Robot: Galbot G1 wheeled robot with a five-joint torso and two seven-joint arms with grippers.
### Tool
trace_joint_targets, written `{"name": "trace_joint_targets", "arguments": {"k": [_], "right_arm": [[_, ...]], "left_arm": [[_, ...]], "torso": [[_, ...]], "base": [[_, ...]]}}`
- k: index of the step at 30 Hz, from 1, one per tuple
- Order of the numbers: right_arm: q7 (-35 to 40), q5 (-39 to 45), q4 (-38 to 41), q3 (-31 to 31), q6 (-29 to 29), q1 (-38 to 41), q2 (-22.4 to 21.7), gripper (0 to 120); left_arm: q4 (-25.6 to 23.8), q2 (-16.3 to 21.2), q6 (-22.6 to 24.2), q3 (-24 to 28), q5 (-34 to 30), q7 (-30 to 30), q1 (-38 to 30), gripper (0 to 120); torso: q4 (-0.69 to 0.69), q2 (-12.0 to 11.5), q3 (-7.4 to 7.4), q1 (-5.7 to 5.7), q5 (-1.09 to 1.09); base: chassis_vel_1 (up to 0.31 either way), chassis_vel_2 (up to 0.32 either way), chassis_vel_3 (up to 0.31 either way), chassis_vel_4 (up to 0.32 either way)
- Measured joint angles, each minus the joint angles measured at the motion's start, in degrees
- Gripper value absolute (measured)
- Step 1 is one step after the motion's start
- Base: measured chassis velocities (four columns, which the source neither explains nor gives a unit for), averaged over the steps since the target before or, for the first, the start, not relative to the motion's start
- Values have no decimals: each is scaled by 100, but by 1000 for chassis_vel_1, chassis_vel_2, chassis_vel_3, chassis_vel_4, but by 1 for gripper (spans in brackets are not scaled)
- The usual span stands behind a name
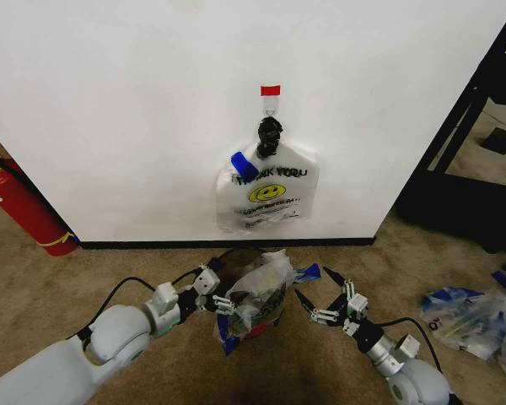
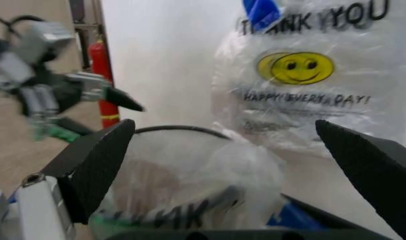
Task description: Pick up the garbage bag from the wall and place it over the trash bin.
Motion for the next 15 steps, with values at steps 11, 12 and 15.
{"name": "trace_joint_targets", "arguments": {"k": [11, 12, 15], "right_arm": [[-129, -212, -286, -130, 155, 80, 155, 100], [-128, -214, -312, -140, 159, 95, 154, 100], [-127, -218, -347, -148, 171, 112, 150, 100]], "left_arm": [[243, -429, 761, 1053, -1022, -916, -814, 81], [218, -450, 850, 1083, -1204, -1005, -843, 76], [204, -488, 963, 1116, -1414, -1138, -877, 69]], "torso": [[1, 0, 0, 0, 3], [2, 0, 0, 0, 3], [2, 0, 0, 0, 2]], "base": [[0, 0, 0, 0], [0, 0, 0, 0], [0, 0, 0, 0]]}}
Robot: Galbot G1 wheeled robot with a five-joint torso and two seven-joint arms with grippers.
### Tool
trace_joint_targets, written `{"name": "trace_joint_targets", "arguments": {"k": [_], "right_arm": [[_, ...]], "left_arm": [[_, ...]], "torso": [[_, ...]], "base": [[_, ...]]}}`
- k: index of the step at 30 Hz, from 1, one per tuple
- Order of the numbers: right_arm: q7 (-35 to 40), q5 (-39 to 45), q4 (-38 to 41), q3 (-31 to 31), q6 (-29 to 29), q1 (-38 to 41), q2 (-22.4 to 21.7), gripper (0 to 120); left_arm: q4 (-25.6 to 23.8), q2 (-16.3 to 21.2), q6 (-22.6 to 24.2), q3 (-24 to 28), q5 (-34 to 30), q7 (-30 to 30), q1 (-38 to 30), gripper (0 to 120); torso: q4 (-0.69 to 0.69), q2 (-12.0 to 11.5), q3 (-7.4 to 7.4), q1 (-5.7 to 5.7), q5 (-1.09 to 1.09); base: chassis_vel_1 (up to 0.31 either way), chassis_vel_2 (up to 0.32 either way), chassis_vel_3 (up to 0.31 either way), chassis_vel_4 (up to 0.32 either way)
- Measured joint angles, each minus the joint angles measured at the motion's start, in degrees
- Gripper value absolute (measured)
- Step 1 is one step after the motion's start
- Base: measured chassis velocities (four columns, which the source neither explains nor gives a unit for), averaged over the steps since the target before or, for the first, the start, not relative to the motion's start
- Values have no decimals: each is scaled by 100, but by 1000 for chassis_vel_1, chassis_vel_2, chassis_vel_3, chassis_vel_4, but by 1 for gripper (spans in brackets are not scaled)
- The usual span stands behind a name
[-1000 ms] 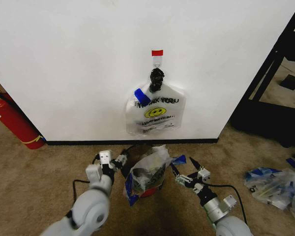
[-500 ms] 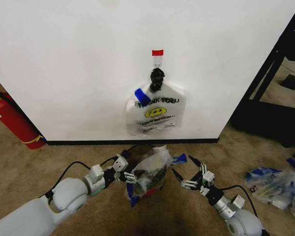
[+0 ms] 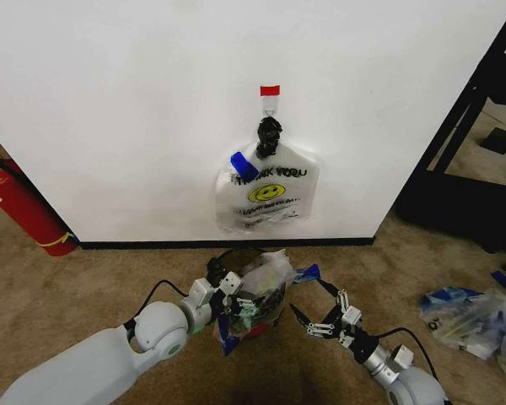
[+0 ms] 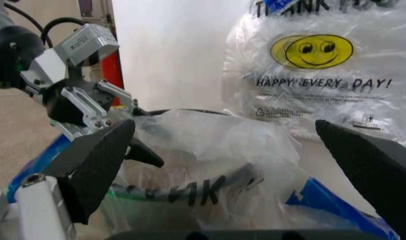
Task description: Pick up the garbage bag from the wall and place it over the trash bin.
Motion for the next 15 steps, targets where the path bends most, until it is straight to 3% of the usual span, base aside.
{"name": "trace_joint_targets", "arguments": {"k": [5, 8, 15], "right_arm": [[30, -13, -111, -52, 43, 54, -9, 100], [50, -13, -145, -89, 45, 69, -9, 100], [61, -36, -285, -162, 55, 136, -6, 100]], "left_arm": [[34, -178, 78, 51, -367, -454, -98, 47], [40, -215, 108, 53, -444, -598, -131, 41], [183, -240, 112, 45, -258, -801, -176, 15]], "torso": [[-1, 0, 0, 0, 0], [-1, 0, 0, 0, 0], [-1, 0, 0, 0, -1]], "base": [[0, 0, 0, 0], [0, 0, 0, 0], [0, 0, 0, 0]]}}
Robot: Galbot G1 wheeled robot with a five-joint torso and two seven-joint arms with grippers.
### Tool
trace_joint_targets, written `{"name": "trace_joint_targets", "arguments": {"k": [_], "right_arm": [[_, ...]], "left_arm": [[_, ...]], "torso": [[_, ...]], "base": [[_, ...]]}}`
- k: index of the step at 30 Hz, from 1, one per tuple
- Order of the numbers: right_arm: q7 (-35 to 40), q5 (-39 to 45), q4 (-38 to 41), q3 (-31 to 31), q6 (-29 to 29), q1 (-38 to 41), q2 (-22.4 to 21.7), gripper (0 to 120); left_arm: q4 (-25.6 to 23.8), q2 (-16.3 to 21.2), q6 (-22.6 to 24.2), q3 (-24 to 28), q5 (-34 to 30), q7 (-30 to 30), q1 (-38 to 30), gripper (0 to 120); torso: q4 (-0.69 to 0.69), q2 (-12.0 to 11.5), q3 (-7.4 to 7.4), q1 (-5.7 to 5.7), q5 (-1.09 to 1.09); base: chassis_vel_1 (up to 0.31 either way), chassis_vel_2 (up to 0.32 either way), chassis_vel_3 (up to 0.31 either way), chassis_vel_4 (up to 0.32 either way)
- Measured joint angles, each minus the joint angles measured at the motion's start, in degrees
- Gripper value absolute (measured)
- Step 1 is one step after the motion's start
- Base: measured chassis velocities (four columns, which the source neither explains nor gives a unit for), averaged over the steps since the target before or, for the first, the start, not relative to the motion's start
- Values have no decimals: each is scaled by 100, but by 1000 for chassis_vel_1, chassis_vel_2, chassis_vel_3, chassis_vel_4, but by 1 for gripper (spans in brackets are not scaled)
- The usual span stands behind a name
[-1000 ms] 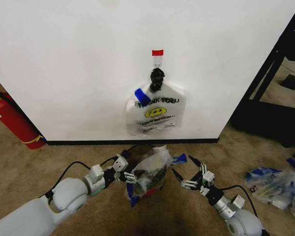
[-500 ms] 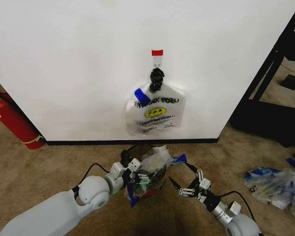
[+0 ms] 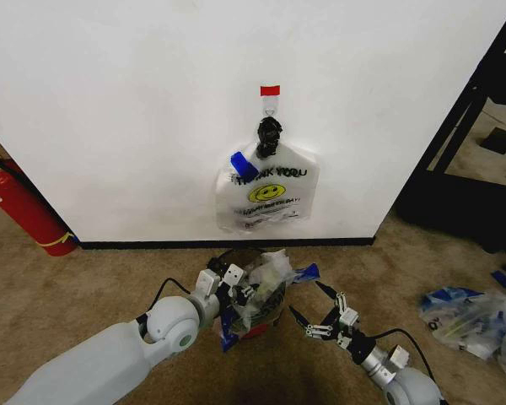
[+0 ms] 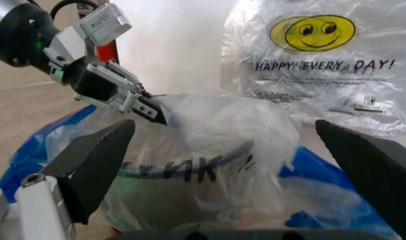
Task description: Pick up the garbage bag from the wall and place it over the trash bin.
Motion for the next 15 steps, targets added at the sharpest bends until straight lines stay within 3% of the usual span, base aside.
{"name": "trace_joint_targets", "arguments": {"k": [4, 10, 15], "right_arm": [[0, 0, -63, -41, 1, 50, -1, 100], [178, -9, -92, -136, -64, 90, 4, 100], [850, 87, -15, -431, -353, 69, -26, 100]], "left_arm": [[45, 60, -109, -81, 323, -20, 78, 0], [-6, 93, -319, -251, 534, -50, 254, 0], [7, 120, -480, -423, 847, -37, 439, 0]], "torso": [[0, 0, 0, 0, 0], [1, 0, 0, 0, 0], [0, 0, 0, -1, -1]], "base": [[0, 0, 0, 0], [0, 0, 0, 0], [0, 0, 0, 0]]}}
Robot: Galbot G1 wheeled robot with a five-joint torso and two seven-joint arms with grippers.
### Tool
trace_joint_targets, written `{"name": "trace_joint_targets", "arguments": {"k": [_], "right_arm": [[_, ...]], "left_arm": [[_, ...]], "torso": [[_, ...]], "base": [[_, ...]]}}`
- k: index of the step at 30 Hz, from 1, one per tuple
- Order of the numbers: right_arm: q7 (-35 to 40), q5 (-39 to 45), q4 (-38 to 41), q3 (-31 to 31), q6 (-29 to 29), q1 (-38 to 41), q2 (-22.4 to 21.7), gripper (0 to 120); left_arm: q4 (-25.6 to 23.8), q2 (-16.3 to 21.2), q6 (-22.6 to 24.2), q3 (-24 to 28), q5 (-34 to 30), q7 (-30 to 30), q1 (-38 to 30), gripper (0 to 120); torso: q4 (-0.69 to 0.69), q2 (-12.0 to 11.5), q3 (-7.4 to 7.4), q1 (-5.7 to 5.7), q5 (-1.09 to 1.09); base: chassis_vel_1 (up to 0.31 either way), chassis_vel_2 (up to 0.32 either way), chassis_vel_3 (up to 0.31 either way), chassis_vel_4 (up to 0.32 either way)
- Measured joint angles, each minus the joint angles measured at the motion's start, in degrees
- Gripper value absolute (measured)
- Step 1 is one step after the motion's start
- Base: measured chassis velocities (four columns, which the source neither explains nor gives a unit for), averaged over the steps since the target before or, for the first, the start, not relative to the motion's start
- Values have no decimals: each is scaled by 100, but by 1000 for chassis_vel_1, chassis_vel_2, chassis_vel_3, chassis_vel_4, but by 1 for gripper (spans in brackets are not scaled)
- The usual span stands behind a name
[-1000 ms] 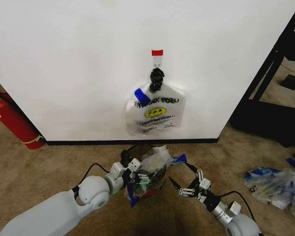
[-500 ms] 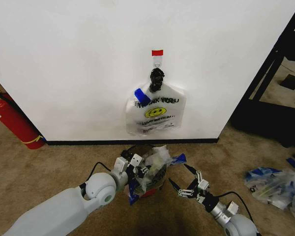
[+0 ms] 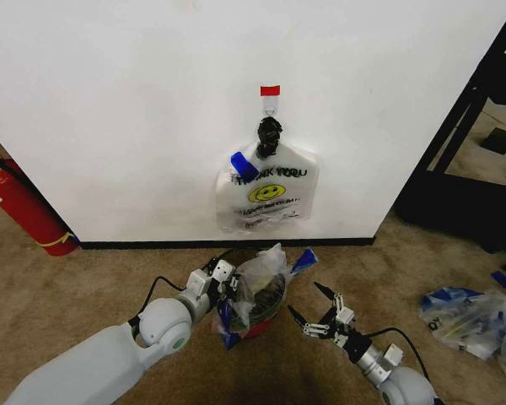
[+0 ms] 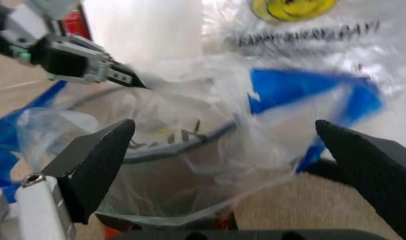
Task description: Pick up the garbage bag from the wall and place it over the trash bin.
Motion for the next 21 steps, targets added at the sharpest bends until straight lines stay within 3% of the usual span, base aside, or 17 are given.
{"name": "trace_joint_targets", "arguments": {"k": [6, 10, 21], "right_arm": [[816, 254, 222, -489, -407, 37, -78, 100], [2034, 656, 688, -1081, -1020, 156, -179, 100], [3954, 1530, 1575, -1977, -2332, 751, -286, 100]], "left_arm": [[41, 34, -57, -178, 129, 38, 159, 0], [31, 8, -74, -192, 132, 99, 202, 0], [53, -159, -99, 124, 164, 160, 130, 0]], "torso": [[0, 0, 0, 0, 0], [0, 0, 0, 0, 1], [0, 0, 0, 0, 0]], "base": [[0, 0, 0, 0], [0, 0, 0, 0], [0, 0, 0, 0]]}}
